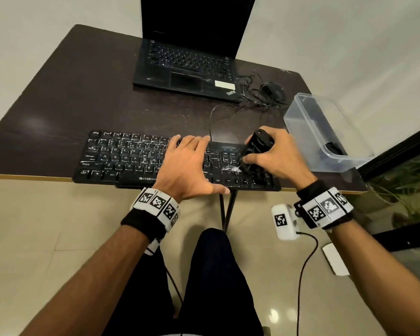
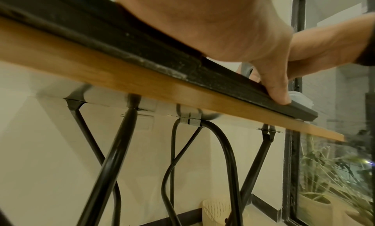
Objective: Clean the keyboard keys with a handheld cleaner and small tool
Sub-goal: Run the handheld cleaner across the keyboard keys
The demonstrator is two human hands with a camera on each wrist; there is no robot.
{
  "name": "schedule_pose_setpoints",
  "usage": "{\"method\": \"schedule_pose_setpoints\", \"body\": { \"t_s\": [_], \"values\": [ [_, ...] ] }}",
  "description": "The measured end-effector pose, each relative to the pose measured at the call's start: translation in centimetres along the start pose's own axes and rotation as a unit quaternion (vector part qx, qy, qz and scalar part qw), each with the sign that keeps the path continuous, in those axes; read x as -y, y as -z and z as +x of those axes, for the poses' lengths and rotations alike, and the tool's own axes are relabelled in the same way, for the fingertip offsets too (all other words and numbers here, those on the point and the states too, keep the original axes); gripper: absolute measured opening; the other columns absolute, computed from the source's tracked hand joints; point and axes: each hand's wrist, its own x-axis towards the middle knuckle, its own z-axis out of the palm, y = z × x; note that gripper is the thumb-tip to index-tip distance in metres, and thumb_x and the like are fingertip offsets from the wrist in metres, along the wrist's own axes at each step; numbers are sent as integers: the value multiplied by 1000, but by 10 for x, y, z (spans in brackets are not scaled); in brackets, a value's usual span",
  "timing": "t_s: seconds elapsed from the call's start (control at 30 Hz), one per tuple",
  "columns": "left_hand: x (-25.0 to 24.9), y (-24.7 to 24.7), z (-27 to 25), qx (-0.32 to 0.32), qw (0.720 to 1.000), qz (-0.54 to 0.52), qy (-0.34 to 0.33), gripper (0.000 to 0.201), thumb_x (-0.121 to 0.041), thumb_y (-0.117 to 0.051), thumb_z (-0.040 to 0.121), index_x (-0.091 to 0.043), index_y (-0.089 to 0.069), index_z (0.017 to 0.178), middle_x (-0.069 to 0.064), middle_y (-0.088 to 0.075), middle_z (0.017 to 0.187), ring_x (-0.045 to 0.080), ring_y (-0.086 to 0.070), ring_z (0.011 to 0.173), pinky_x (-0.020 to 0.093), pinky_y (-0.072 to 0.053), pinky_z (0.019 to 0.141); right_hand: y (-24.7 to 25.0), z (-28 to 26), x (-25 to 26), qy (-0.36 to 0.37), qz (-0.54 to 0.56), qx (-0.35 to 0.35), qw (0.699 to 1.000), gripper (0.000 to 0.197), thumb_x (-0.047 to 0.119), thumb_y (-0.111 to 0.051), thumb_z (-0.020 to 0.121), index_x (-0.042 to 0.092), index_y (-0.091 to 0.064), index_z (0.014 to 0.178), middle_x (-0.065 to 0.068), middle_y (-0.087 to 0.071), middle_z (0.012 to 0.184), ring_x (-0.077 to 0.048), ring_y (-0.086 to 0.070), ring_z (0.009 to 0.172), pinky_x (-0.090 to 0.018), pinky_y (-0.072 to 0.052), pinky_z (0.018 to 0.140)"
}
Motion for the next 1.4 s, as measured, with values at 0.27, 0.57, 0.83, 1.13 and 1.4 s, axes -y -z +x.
{"method": "schedule_pose_setpoints", "body": {
  "t_s": [0.27, 0.57, 0.83, 1.13, 1.4],
  "values": [
    [27, 14, -7, 36, 999, 20, -32, 147, -108, -40, 59, -9, -16, 165, 9, -28, 171, 23, -24, 159, 54, -4, 131, 8, 8, -7, 22, -5, 16, 1000, 31, 25, -95, 70, 33, -70, 87, 11, -76, 88, -12, -73, 89, -44, -62, 88],
    [51, 14, -19, 18, 1000, 16, -1, 153, -114, -34, 50, -7, -31, 160, 8, -44, 161, 24, -38, 151, 52, -12, 130, -10, 4, 15, 59, 12, 14, 998, 29, 20, -93, 71, 23, -74, 93, 8, -77, 86, -8, -73, 84, -38, -62, 84],
    [52, 13, -21, 3, 1000, -10, 2, 152, -112, -43, 47, -10, -34, 159, 6, -47, 160, 22, -39, 150, 50, -12, 130, -14, -2, 17, 122, 2, 18, 992, 30, 19, -90, 72, 25, -71, 94, 10, -75, 85, -10, -73, 83, -39, -61, 80],
    [54, 13, -22, 2, 1000, -11, -1, 150, -111, -44, 49, -10, -35, 159, 7, -47, 160, 23, -40, 150, 51, -13, 130, -14, 11, 23, 129, -18, 23, 991, 30, 22, -90, 72, 25, -71, 95, 9, -76, 88, -9, -72, 85, -39, -61, 82],
    [54, 12, -22, 3, 1000, -11, 5, 150, -111, -44, 48, -11, -35, 159, 6, -46, 160, 21, -38, 151, 51, -13, 130, -24, 6, 36, 148, -43, 57, 986, 30, 24, -89, 69, 24, -70, 93, 8, -76, 84, -14, -73, 80, -40, -60, 78]
  ]
}}
